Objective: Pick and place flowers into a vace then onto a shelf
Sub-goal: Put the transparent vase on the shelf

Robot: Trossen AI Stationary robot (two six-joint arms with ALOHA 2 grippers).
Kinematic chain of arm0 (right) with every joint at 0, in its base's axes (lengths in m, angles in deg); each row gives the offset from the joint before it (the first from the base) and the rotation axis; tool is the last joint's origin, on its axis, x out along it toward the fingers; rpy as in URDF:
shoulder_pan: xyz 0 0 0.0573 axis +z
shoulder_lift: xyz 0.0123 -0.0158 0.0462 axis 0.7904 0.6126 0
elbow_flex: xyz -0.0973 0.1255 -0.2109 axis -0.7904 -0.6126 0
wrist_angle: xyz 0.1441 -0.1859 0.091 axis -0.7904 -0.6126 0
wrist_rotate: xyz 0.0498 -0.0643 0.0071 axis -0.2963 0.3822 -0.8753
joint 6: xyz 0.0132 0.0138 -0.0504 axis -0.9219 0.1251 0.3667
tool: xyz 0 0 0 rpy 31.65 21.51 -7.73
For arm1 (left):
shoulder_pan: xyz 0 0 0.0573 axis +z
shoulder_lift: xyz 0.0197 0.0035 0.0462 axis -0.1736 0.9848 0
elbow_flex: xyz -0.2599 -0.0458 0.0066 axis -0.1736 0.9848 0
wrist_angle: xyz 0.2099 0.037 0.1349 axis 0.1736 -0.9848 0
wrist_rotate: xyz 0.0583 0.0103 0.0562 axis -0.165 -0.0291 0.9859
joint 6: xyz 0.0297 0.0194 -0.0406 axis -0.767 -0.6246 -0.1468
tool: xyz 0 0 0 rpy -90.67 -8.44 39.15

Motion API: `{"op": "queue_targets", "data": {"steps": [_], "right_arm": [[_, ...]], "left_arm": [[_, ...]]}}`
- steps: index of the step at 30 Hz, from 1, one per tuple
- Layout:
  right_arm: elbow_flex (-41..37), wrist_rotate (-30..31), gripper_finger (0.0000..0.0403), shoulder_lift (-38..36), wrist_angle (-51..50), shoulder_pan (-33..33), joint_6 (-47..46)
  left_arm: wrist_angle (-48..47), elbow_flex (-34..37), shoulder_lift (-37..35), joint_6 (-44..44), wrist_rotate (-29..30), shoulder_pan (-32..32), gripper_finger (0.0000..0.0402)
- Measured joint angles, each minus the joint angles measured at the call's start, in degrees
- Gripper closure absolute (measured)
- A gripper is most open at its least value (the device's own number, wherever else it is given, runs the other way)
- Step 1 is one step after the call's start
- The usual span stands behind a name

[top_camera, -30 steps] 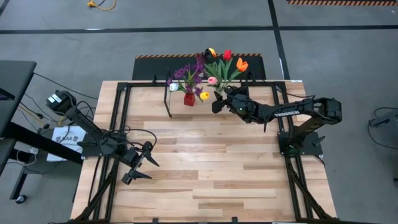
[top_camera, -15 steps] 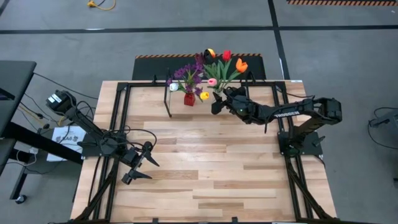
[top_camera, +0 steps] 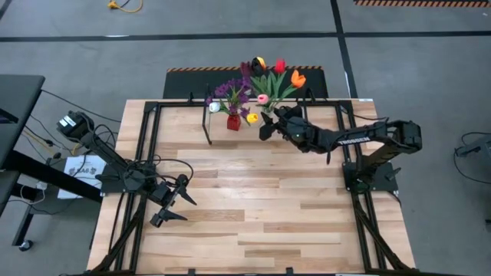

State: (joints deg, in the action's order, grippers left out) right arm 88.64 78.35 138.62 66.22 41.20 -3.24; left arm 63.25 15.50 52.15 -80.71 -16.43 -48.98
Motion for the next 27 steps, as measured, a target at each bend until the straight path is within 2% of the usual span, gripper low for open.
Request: {"op": "queue_targets", "data": {"steps": [4, 12, 15, 19, 23, 27], "right_arm": [[2.1, 0.0, 0.0223, 0.0, -1.1, 0.0, 1.8], [2.7, 0.7, 0.0206, 0.0, -3.8, 0.0, 1.0], [2.7, 1.3, 0.0212, 0.2, -5.0, 0.0, 0.2], [2.8, 1.5, 0.0222, 3.7, -2.7, 0.1, 0.1], [4.5, 1.5, 0.0210, 9.3, -0.6, 0.1, 0.2], [7.2, 1.3, 0.0207, 11.6, -1.1, 0.0, 0.4]], "left_arm": [[0.0, 0.0, 0.0, 0.0, 0.0, 0.0, 0.0148], [0.0, 0.0, 0.0, 0.0, 0.0, 0.0, 0.0148], [0.0, 0.0, 0.0, 0.0, 0.0, 0.0, 0.0148], [-0.1, 0.0, 0.0, 0.0, 0.0, 0.0, 0.0148], [-0.5, 0.0, 0.0, 0.2, 0.0, 0.0, 0.0148], [-1.0, 0.0, 0.0, 0.9, 0.0, 0.0, 0.0148]]}}
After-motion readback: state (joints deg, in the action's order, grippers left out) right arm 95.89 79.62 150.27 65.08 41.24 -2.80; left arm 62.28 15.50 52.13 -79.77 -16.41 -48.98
